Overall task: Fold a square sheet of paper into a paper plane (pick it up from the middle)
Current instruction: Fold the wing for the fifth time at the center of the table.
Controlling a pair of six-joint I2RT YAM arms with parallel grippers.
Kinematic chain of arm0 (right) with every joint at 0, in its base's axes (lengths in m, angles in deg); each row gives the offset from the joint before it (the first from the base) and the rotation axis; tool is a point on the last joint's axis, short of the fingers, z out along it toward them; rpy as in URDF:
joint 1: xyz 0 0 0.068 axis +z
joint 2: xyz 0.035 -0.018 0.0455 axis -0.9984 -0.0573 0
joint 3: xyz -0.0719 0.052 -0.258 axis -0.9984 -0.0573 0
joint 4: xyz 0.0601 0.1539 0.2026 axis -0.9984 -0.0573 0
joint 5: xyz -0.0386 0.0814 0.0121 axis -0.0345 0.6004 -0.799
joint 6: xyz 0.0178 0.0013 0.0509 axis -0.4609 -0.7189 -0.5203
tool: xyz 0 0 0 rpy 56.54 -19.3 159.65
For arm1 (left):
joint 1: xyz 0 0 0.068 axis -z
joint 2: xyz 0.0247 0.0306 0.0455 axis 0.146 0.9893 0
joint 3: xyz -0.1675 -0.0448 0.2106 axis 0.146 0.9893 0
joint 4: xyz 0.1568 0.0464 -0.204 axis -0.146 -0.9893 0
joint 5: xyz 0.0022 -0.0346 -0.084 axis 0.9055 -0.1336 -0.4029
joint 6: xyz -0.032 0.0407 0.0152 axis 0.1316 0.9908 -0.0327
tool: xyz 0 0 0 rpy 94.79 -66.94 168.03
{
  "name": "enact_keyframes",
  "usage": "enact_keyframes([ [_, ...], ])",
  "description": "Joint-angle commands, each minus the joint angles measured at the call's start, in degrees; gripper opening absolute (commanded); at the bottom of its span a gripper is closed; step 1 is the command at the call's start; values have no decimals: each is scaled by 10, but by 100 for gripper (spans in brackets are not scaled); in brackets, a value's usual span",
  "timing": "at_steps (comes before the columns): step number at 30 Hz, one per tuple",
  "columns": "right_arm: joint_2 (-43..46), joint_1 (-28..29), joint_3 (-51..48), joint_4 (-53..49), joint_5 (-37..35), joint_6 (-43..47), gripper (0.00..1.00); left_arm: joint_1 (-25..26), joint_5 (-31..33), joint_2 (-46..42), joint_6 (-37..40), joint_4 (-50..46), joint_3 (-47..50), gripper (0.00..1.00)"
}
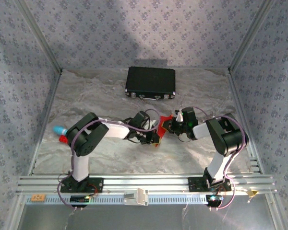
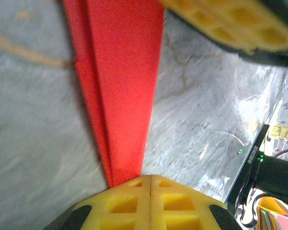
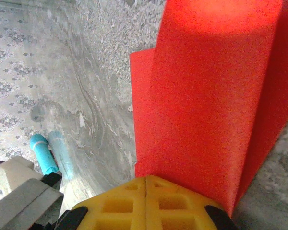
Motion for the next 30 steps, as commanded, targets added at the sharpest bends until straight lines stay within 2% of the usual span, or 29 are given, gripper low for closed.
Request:
enact_keyframes([
  [1,-16,0,-11,-88,-54,19,6,6,-33,-20,5,-64,29,0],
  [9,-10,0,-10,-94,-56,20,6,8,-54,-63,14,-69,67,0],
  [16,-6,1,-10,-96,-56,21,6,2,-12,-138,23,-64,45,0],
  [30,-10,2,-10,-89,-51,19,6,-16,-2,20,15,-52,-117,0],
])
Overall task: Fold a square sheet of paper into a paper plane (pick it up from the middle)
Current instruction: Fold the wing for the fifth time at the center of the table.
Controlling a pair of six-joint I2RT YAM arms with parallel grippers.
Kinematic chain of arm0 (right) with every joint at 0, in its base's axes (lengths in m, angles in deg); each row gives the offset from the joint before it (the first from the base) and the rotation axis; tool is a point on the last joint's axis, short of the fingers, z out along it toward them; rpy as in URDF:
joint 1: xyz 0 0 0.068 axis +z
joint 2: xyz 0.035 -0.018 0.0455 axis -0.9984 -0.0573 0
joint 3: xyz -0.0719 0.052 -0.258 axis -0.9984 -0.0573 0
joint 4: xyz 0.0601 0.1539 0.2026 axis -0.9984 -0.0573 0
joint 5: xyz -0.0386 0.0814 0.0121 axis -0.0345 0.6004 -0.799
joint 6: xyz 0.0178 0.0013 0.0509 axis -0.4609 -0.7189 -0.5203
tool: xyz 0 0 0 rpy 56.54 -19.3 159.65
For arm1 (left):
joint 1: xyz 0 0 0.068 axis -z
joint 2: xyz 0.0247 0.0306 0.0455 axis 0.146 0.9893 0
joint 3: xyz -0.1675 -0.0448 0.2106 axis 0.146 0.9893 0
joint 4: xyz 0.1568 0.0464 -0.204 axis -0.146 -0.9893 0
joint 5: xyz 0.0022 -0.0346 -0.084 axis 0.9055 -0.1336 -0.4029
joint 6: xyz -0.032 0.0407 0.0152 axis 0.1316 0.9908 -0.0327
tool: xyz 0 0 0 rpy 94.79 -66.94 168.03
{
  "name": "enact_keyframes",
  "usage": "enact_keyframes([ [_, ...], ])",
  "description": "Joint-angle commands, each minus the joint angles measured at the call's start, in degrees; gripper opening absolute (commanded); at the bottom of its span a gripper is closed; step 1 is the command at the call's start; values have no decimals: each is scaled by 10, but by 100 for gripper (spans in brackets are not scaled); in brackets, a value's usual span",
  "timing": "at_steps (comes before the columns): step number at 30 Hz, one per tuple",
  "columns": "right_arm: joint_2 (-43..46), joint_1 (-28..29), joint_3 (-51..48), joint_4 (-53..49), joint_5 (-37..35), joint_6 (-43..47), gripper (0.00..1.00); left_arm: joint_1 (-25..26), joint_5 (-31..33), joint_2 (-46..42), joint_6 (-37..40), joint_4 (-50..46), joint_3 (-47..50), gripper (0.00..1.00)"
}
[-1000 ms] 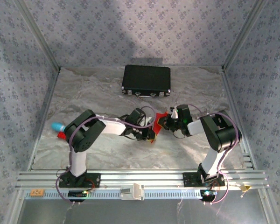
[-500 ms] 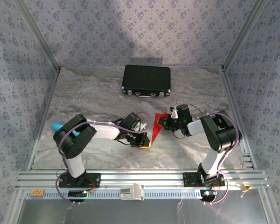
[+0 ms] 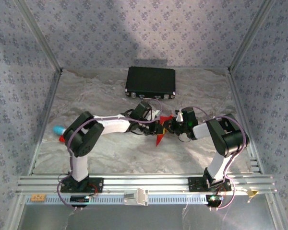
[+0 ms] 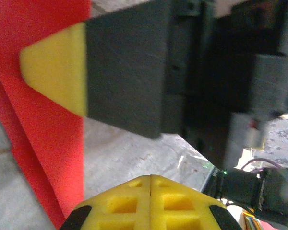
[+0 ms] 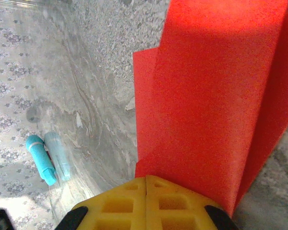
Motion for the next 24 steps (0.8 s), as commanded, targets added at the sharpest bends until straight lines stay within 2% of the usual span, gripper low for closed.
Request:
enact_keyframes([
  [1,-17,1,-11,-74,-43,14,6,-2,3,30,4,-3,-26,0],
  [12,-14,1,-17,-66,-41,13,6,-5,42,61,-10,23,-26,0],
  [18,-9,1,-18,-62,-35,9,6,-5,69,67,-13,-20,-8,0],
  [24,22,-2,-2,-83,-26,18,7,-4,29,64,-3,-39,40,0],
])
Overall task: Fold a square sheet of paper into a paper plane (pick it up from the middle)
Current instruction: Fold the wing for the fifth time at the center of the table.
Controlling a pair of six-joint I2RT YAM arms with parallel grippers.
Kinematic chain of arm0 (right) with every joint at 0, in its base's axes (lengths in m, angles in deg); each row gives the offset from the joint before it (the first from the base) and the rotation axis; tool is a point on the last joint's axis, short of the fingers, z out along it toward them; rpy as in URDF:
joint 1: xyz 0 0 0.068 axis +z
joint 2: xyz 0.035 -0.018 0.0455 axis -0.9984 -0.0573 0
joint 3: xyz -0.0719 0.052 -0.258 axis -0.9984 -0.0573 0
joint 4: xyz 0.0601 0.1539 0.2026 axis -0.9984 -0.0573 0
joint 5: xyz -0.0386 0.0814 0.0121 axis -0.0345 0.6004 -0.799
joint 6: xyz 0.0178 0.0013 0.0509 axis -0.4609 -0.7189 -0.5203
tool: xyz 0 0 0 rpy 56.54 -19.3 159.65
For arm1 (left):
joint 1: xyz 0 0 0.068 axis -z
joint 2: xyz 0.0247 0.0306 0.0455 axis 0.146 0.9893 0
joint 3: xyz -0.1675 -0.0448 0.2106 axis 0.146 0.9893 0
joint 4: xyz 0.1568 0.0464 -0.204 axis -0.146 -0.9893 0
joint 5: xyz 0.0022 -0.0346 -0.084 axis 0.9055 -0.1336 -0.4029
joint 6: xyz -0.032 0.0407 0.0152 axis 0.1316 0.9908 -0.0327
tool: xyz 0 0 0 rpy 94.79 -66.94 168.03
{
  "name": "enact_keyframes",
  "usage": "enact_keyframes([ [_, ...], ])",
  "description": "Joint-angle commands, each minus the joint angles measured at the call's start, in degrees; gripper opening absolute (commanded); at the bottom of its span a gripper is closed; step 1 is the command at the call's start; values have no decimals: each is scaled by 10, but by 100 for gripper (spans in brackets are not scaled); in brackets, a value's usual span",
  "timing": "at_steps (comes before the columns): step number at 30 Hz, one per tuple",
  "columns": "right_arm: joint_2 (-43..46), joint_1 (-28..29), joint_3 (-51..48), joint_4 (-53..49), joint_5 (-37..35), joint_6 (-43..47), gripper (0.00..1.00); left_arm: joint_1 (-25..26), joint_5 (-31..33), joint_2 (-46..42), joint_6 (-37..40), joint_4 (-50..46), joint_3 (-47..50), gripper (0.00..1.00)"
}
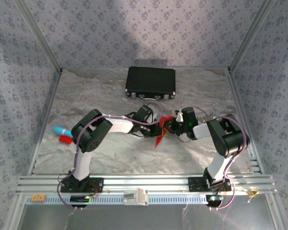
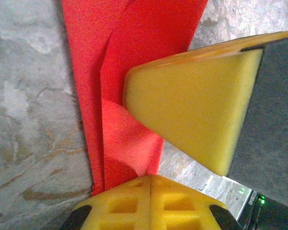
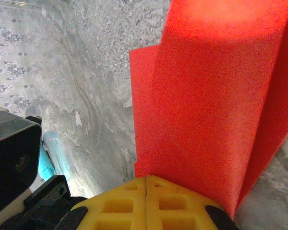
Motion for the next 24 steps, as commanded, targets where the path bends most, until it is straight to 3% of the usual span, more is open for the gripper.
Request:
enact_keyframes([
  [1,21,-3,2,-77,-26,23,8,-2,-17,4,14,-63,46,0],
  [7,100,-7,14,-150,-40,72,10,-4,-41,-14,27,-44,113,0],
  [12,144,13,-2,-154,-32,91,10,-6,-49,-13,31,-42,114,0],
  [18,124,55,-1,-155,-31,113,9,-10,-47,-14,32,-43,112,0],
  [24,67,57,17,-130,-34,113,8,-11,-44,-15,30,-42,115,0],
])
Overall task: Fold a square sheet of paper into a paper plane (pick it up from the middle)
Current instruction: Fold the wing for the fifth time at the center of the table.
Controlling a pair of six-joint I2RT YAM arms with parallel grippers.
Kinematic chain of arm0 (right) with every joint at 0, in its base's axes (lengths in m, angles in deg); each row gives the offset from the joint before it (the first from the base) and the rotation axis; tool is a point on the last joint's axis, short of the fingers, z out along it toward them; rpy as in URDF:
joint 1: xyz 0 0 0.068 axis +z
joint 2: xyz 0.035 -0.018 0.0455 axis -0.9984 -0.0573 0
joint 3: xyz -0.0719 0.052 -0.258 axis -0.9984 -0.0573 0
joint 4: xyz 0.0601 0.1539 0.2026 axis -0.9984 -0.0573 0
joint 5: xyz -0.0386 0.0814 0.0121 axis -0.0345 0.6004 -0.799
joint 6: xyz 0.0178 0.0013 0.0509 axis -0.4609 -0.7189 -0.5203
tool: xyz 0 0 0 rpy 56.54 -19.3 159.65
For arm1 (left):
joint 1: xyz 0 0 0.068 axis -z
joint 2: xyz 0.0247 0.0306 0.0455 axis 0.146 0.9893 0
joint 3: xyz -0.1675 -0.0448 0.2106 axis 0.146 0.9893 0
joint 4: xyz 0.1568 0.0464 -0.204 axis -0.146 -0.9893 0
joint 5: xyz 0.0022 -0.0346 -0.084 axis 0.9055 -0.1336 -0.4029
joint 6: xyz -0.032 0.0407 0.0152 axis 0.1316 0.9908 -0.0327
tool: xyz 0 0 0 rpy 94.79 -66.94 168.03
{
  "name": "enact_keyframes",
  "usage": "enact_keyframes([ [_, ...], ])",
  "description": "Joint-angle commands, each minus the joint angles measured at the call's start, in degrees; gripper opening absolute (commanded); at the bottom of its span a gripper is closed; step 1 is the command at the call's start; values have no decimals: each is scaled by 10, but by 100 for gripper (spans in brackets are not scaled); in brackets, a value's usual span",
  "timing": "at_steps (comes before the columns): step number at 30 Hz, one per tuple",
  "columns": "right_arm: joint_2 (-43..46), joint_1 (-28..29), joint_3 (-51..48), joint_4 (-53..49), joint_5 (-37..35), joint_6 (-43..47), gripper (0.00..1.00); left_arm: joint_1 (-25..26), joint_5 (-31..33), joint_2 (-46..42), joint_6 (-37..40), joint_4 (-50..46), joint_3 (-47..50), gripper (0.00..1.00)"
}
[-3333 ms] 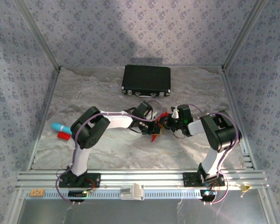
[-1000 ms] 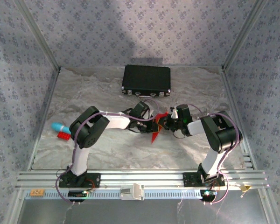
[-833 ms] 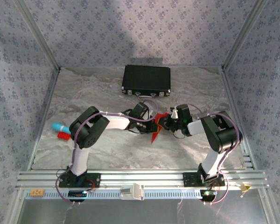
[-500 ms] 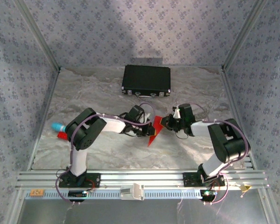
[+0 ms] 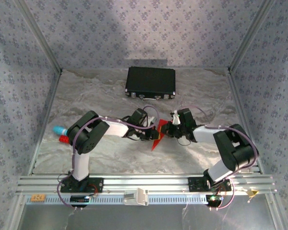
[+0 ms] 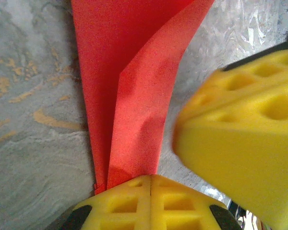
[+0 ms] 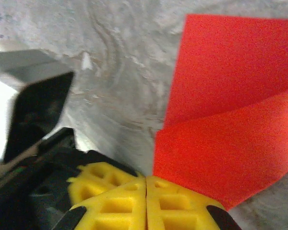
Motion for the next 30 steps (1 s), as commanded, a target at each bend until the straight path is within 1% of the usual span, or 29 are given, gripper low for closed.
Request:
enact_keyframes([
  [1,-36,-5,20,5,-6,15,8,-1,2,17,10,-106,34,0],
  [4,-62,-21,19,28,-5,7,8,-1,5,19,11,-109,34,0],
  [6,-70,-32,20,19,-14,6,8,-1,11,21,13,-116,34,0],
  [20,-82,-100,36,3,-1,13,9,-1,27,24,33,-144,30,0],
  [25,-50,-91,37,-2,11,14,9,-1,30,21,43,-153,29,0],
  [30,-16,-55,41,-21,9,26,9,-1,30,15,50,-159,29,0],
])
